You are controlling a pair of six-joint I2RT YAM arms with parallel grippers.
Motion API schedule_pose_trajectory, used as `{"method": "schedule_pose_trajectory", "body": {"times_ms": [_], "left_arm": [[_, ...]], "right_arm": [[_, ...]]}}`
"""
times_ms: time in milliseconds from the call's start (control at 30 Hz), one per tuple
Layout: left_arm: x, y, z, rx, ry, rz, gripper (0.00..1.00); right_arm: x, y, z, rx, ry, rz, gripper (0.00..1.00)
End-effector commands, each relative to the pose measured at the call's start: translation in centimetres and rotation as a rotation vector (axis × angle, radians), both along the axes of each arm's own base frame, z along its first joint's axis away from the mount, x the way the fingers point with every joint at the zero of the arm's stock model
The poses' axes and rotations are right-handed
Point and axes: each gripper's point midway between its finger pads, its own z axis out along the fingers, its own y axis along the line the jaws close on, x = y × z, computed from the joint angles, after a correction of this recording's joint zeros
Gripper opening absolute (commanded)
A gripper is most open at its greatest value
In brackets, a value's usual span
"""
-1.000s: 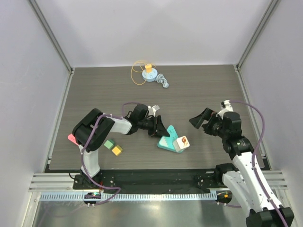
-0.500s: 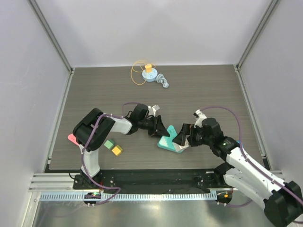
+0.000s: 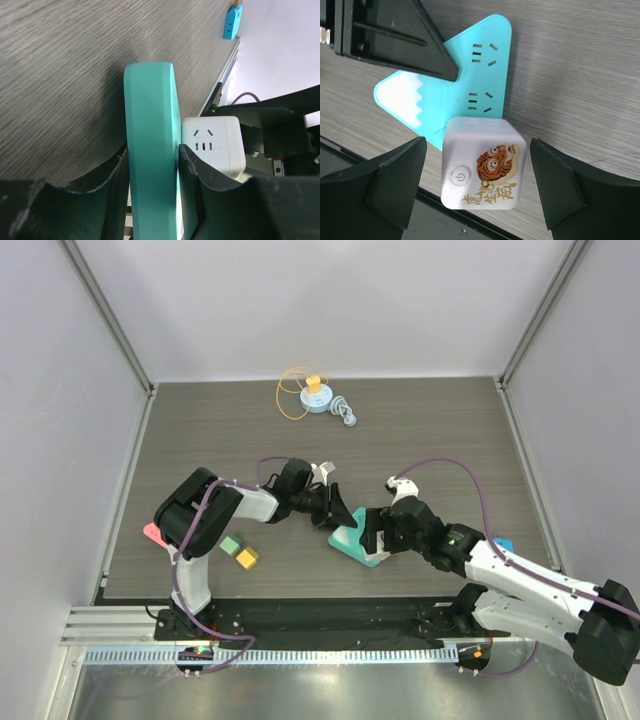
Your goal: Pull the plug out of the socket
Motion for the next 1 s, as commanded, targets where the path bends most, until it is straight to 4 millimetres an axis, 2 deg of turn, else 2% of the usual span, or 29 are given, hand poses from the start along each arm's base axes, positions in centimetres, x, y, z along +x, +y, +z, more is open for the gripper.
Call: {"method": "schedule_pose_trajectory", "body": {"times_ms": [0,167,333,600,767,900,933,967], "left_arm": [[0.5,0.5,-1.5,0.060,-0.047,0.026,0.00],[0.5,0.5,-1.5,0.058,-0.052,0.026,0.00],[0.5,0.6,-1.3,0.055,-0.062,0.032,0.00],[0.5,0.7,-1.2,0.052,-0.065,0.032,0.00],[0.3,0.6,-1.1,0.045,-0.068,0.026,0.00],[0.4,0.5,-1.0,0.039,-0.069,0.022,0.00],[0.4,0.5,-1.1,0.040,-0.068,0.022,0.00],[0.4,0.5,-1.0,0.035,-0.065,0.018,0.00]], "right_arm": [[1.5,-0.2,2.1,0.006,-0.080,-0.050,0.89],[1.0,-0.1,2.1,0.032,-0.071,-0.045,0.78],[0.5,0.1,1.7,0.063,-0.055,-0.036,0.78],[0.0,0.6,-0.4,0.026,0.018,-0.006,0.77],[0.1,0.5,0.1,0.037,-0.004,-0.016,0.76],[0.4,0.6,0.3,0.024,-0.004,-0.014,0.72],[0.4,0.5,-0.1,0.007,0.009,-0.012,0.66],[0.4,0.6,-0.1,0.004,0.013,-0.009,0.65]]}}
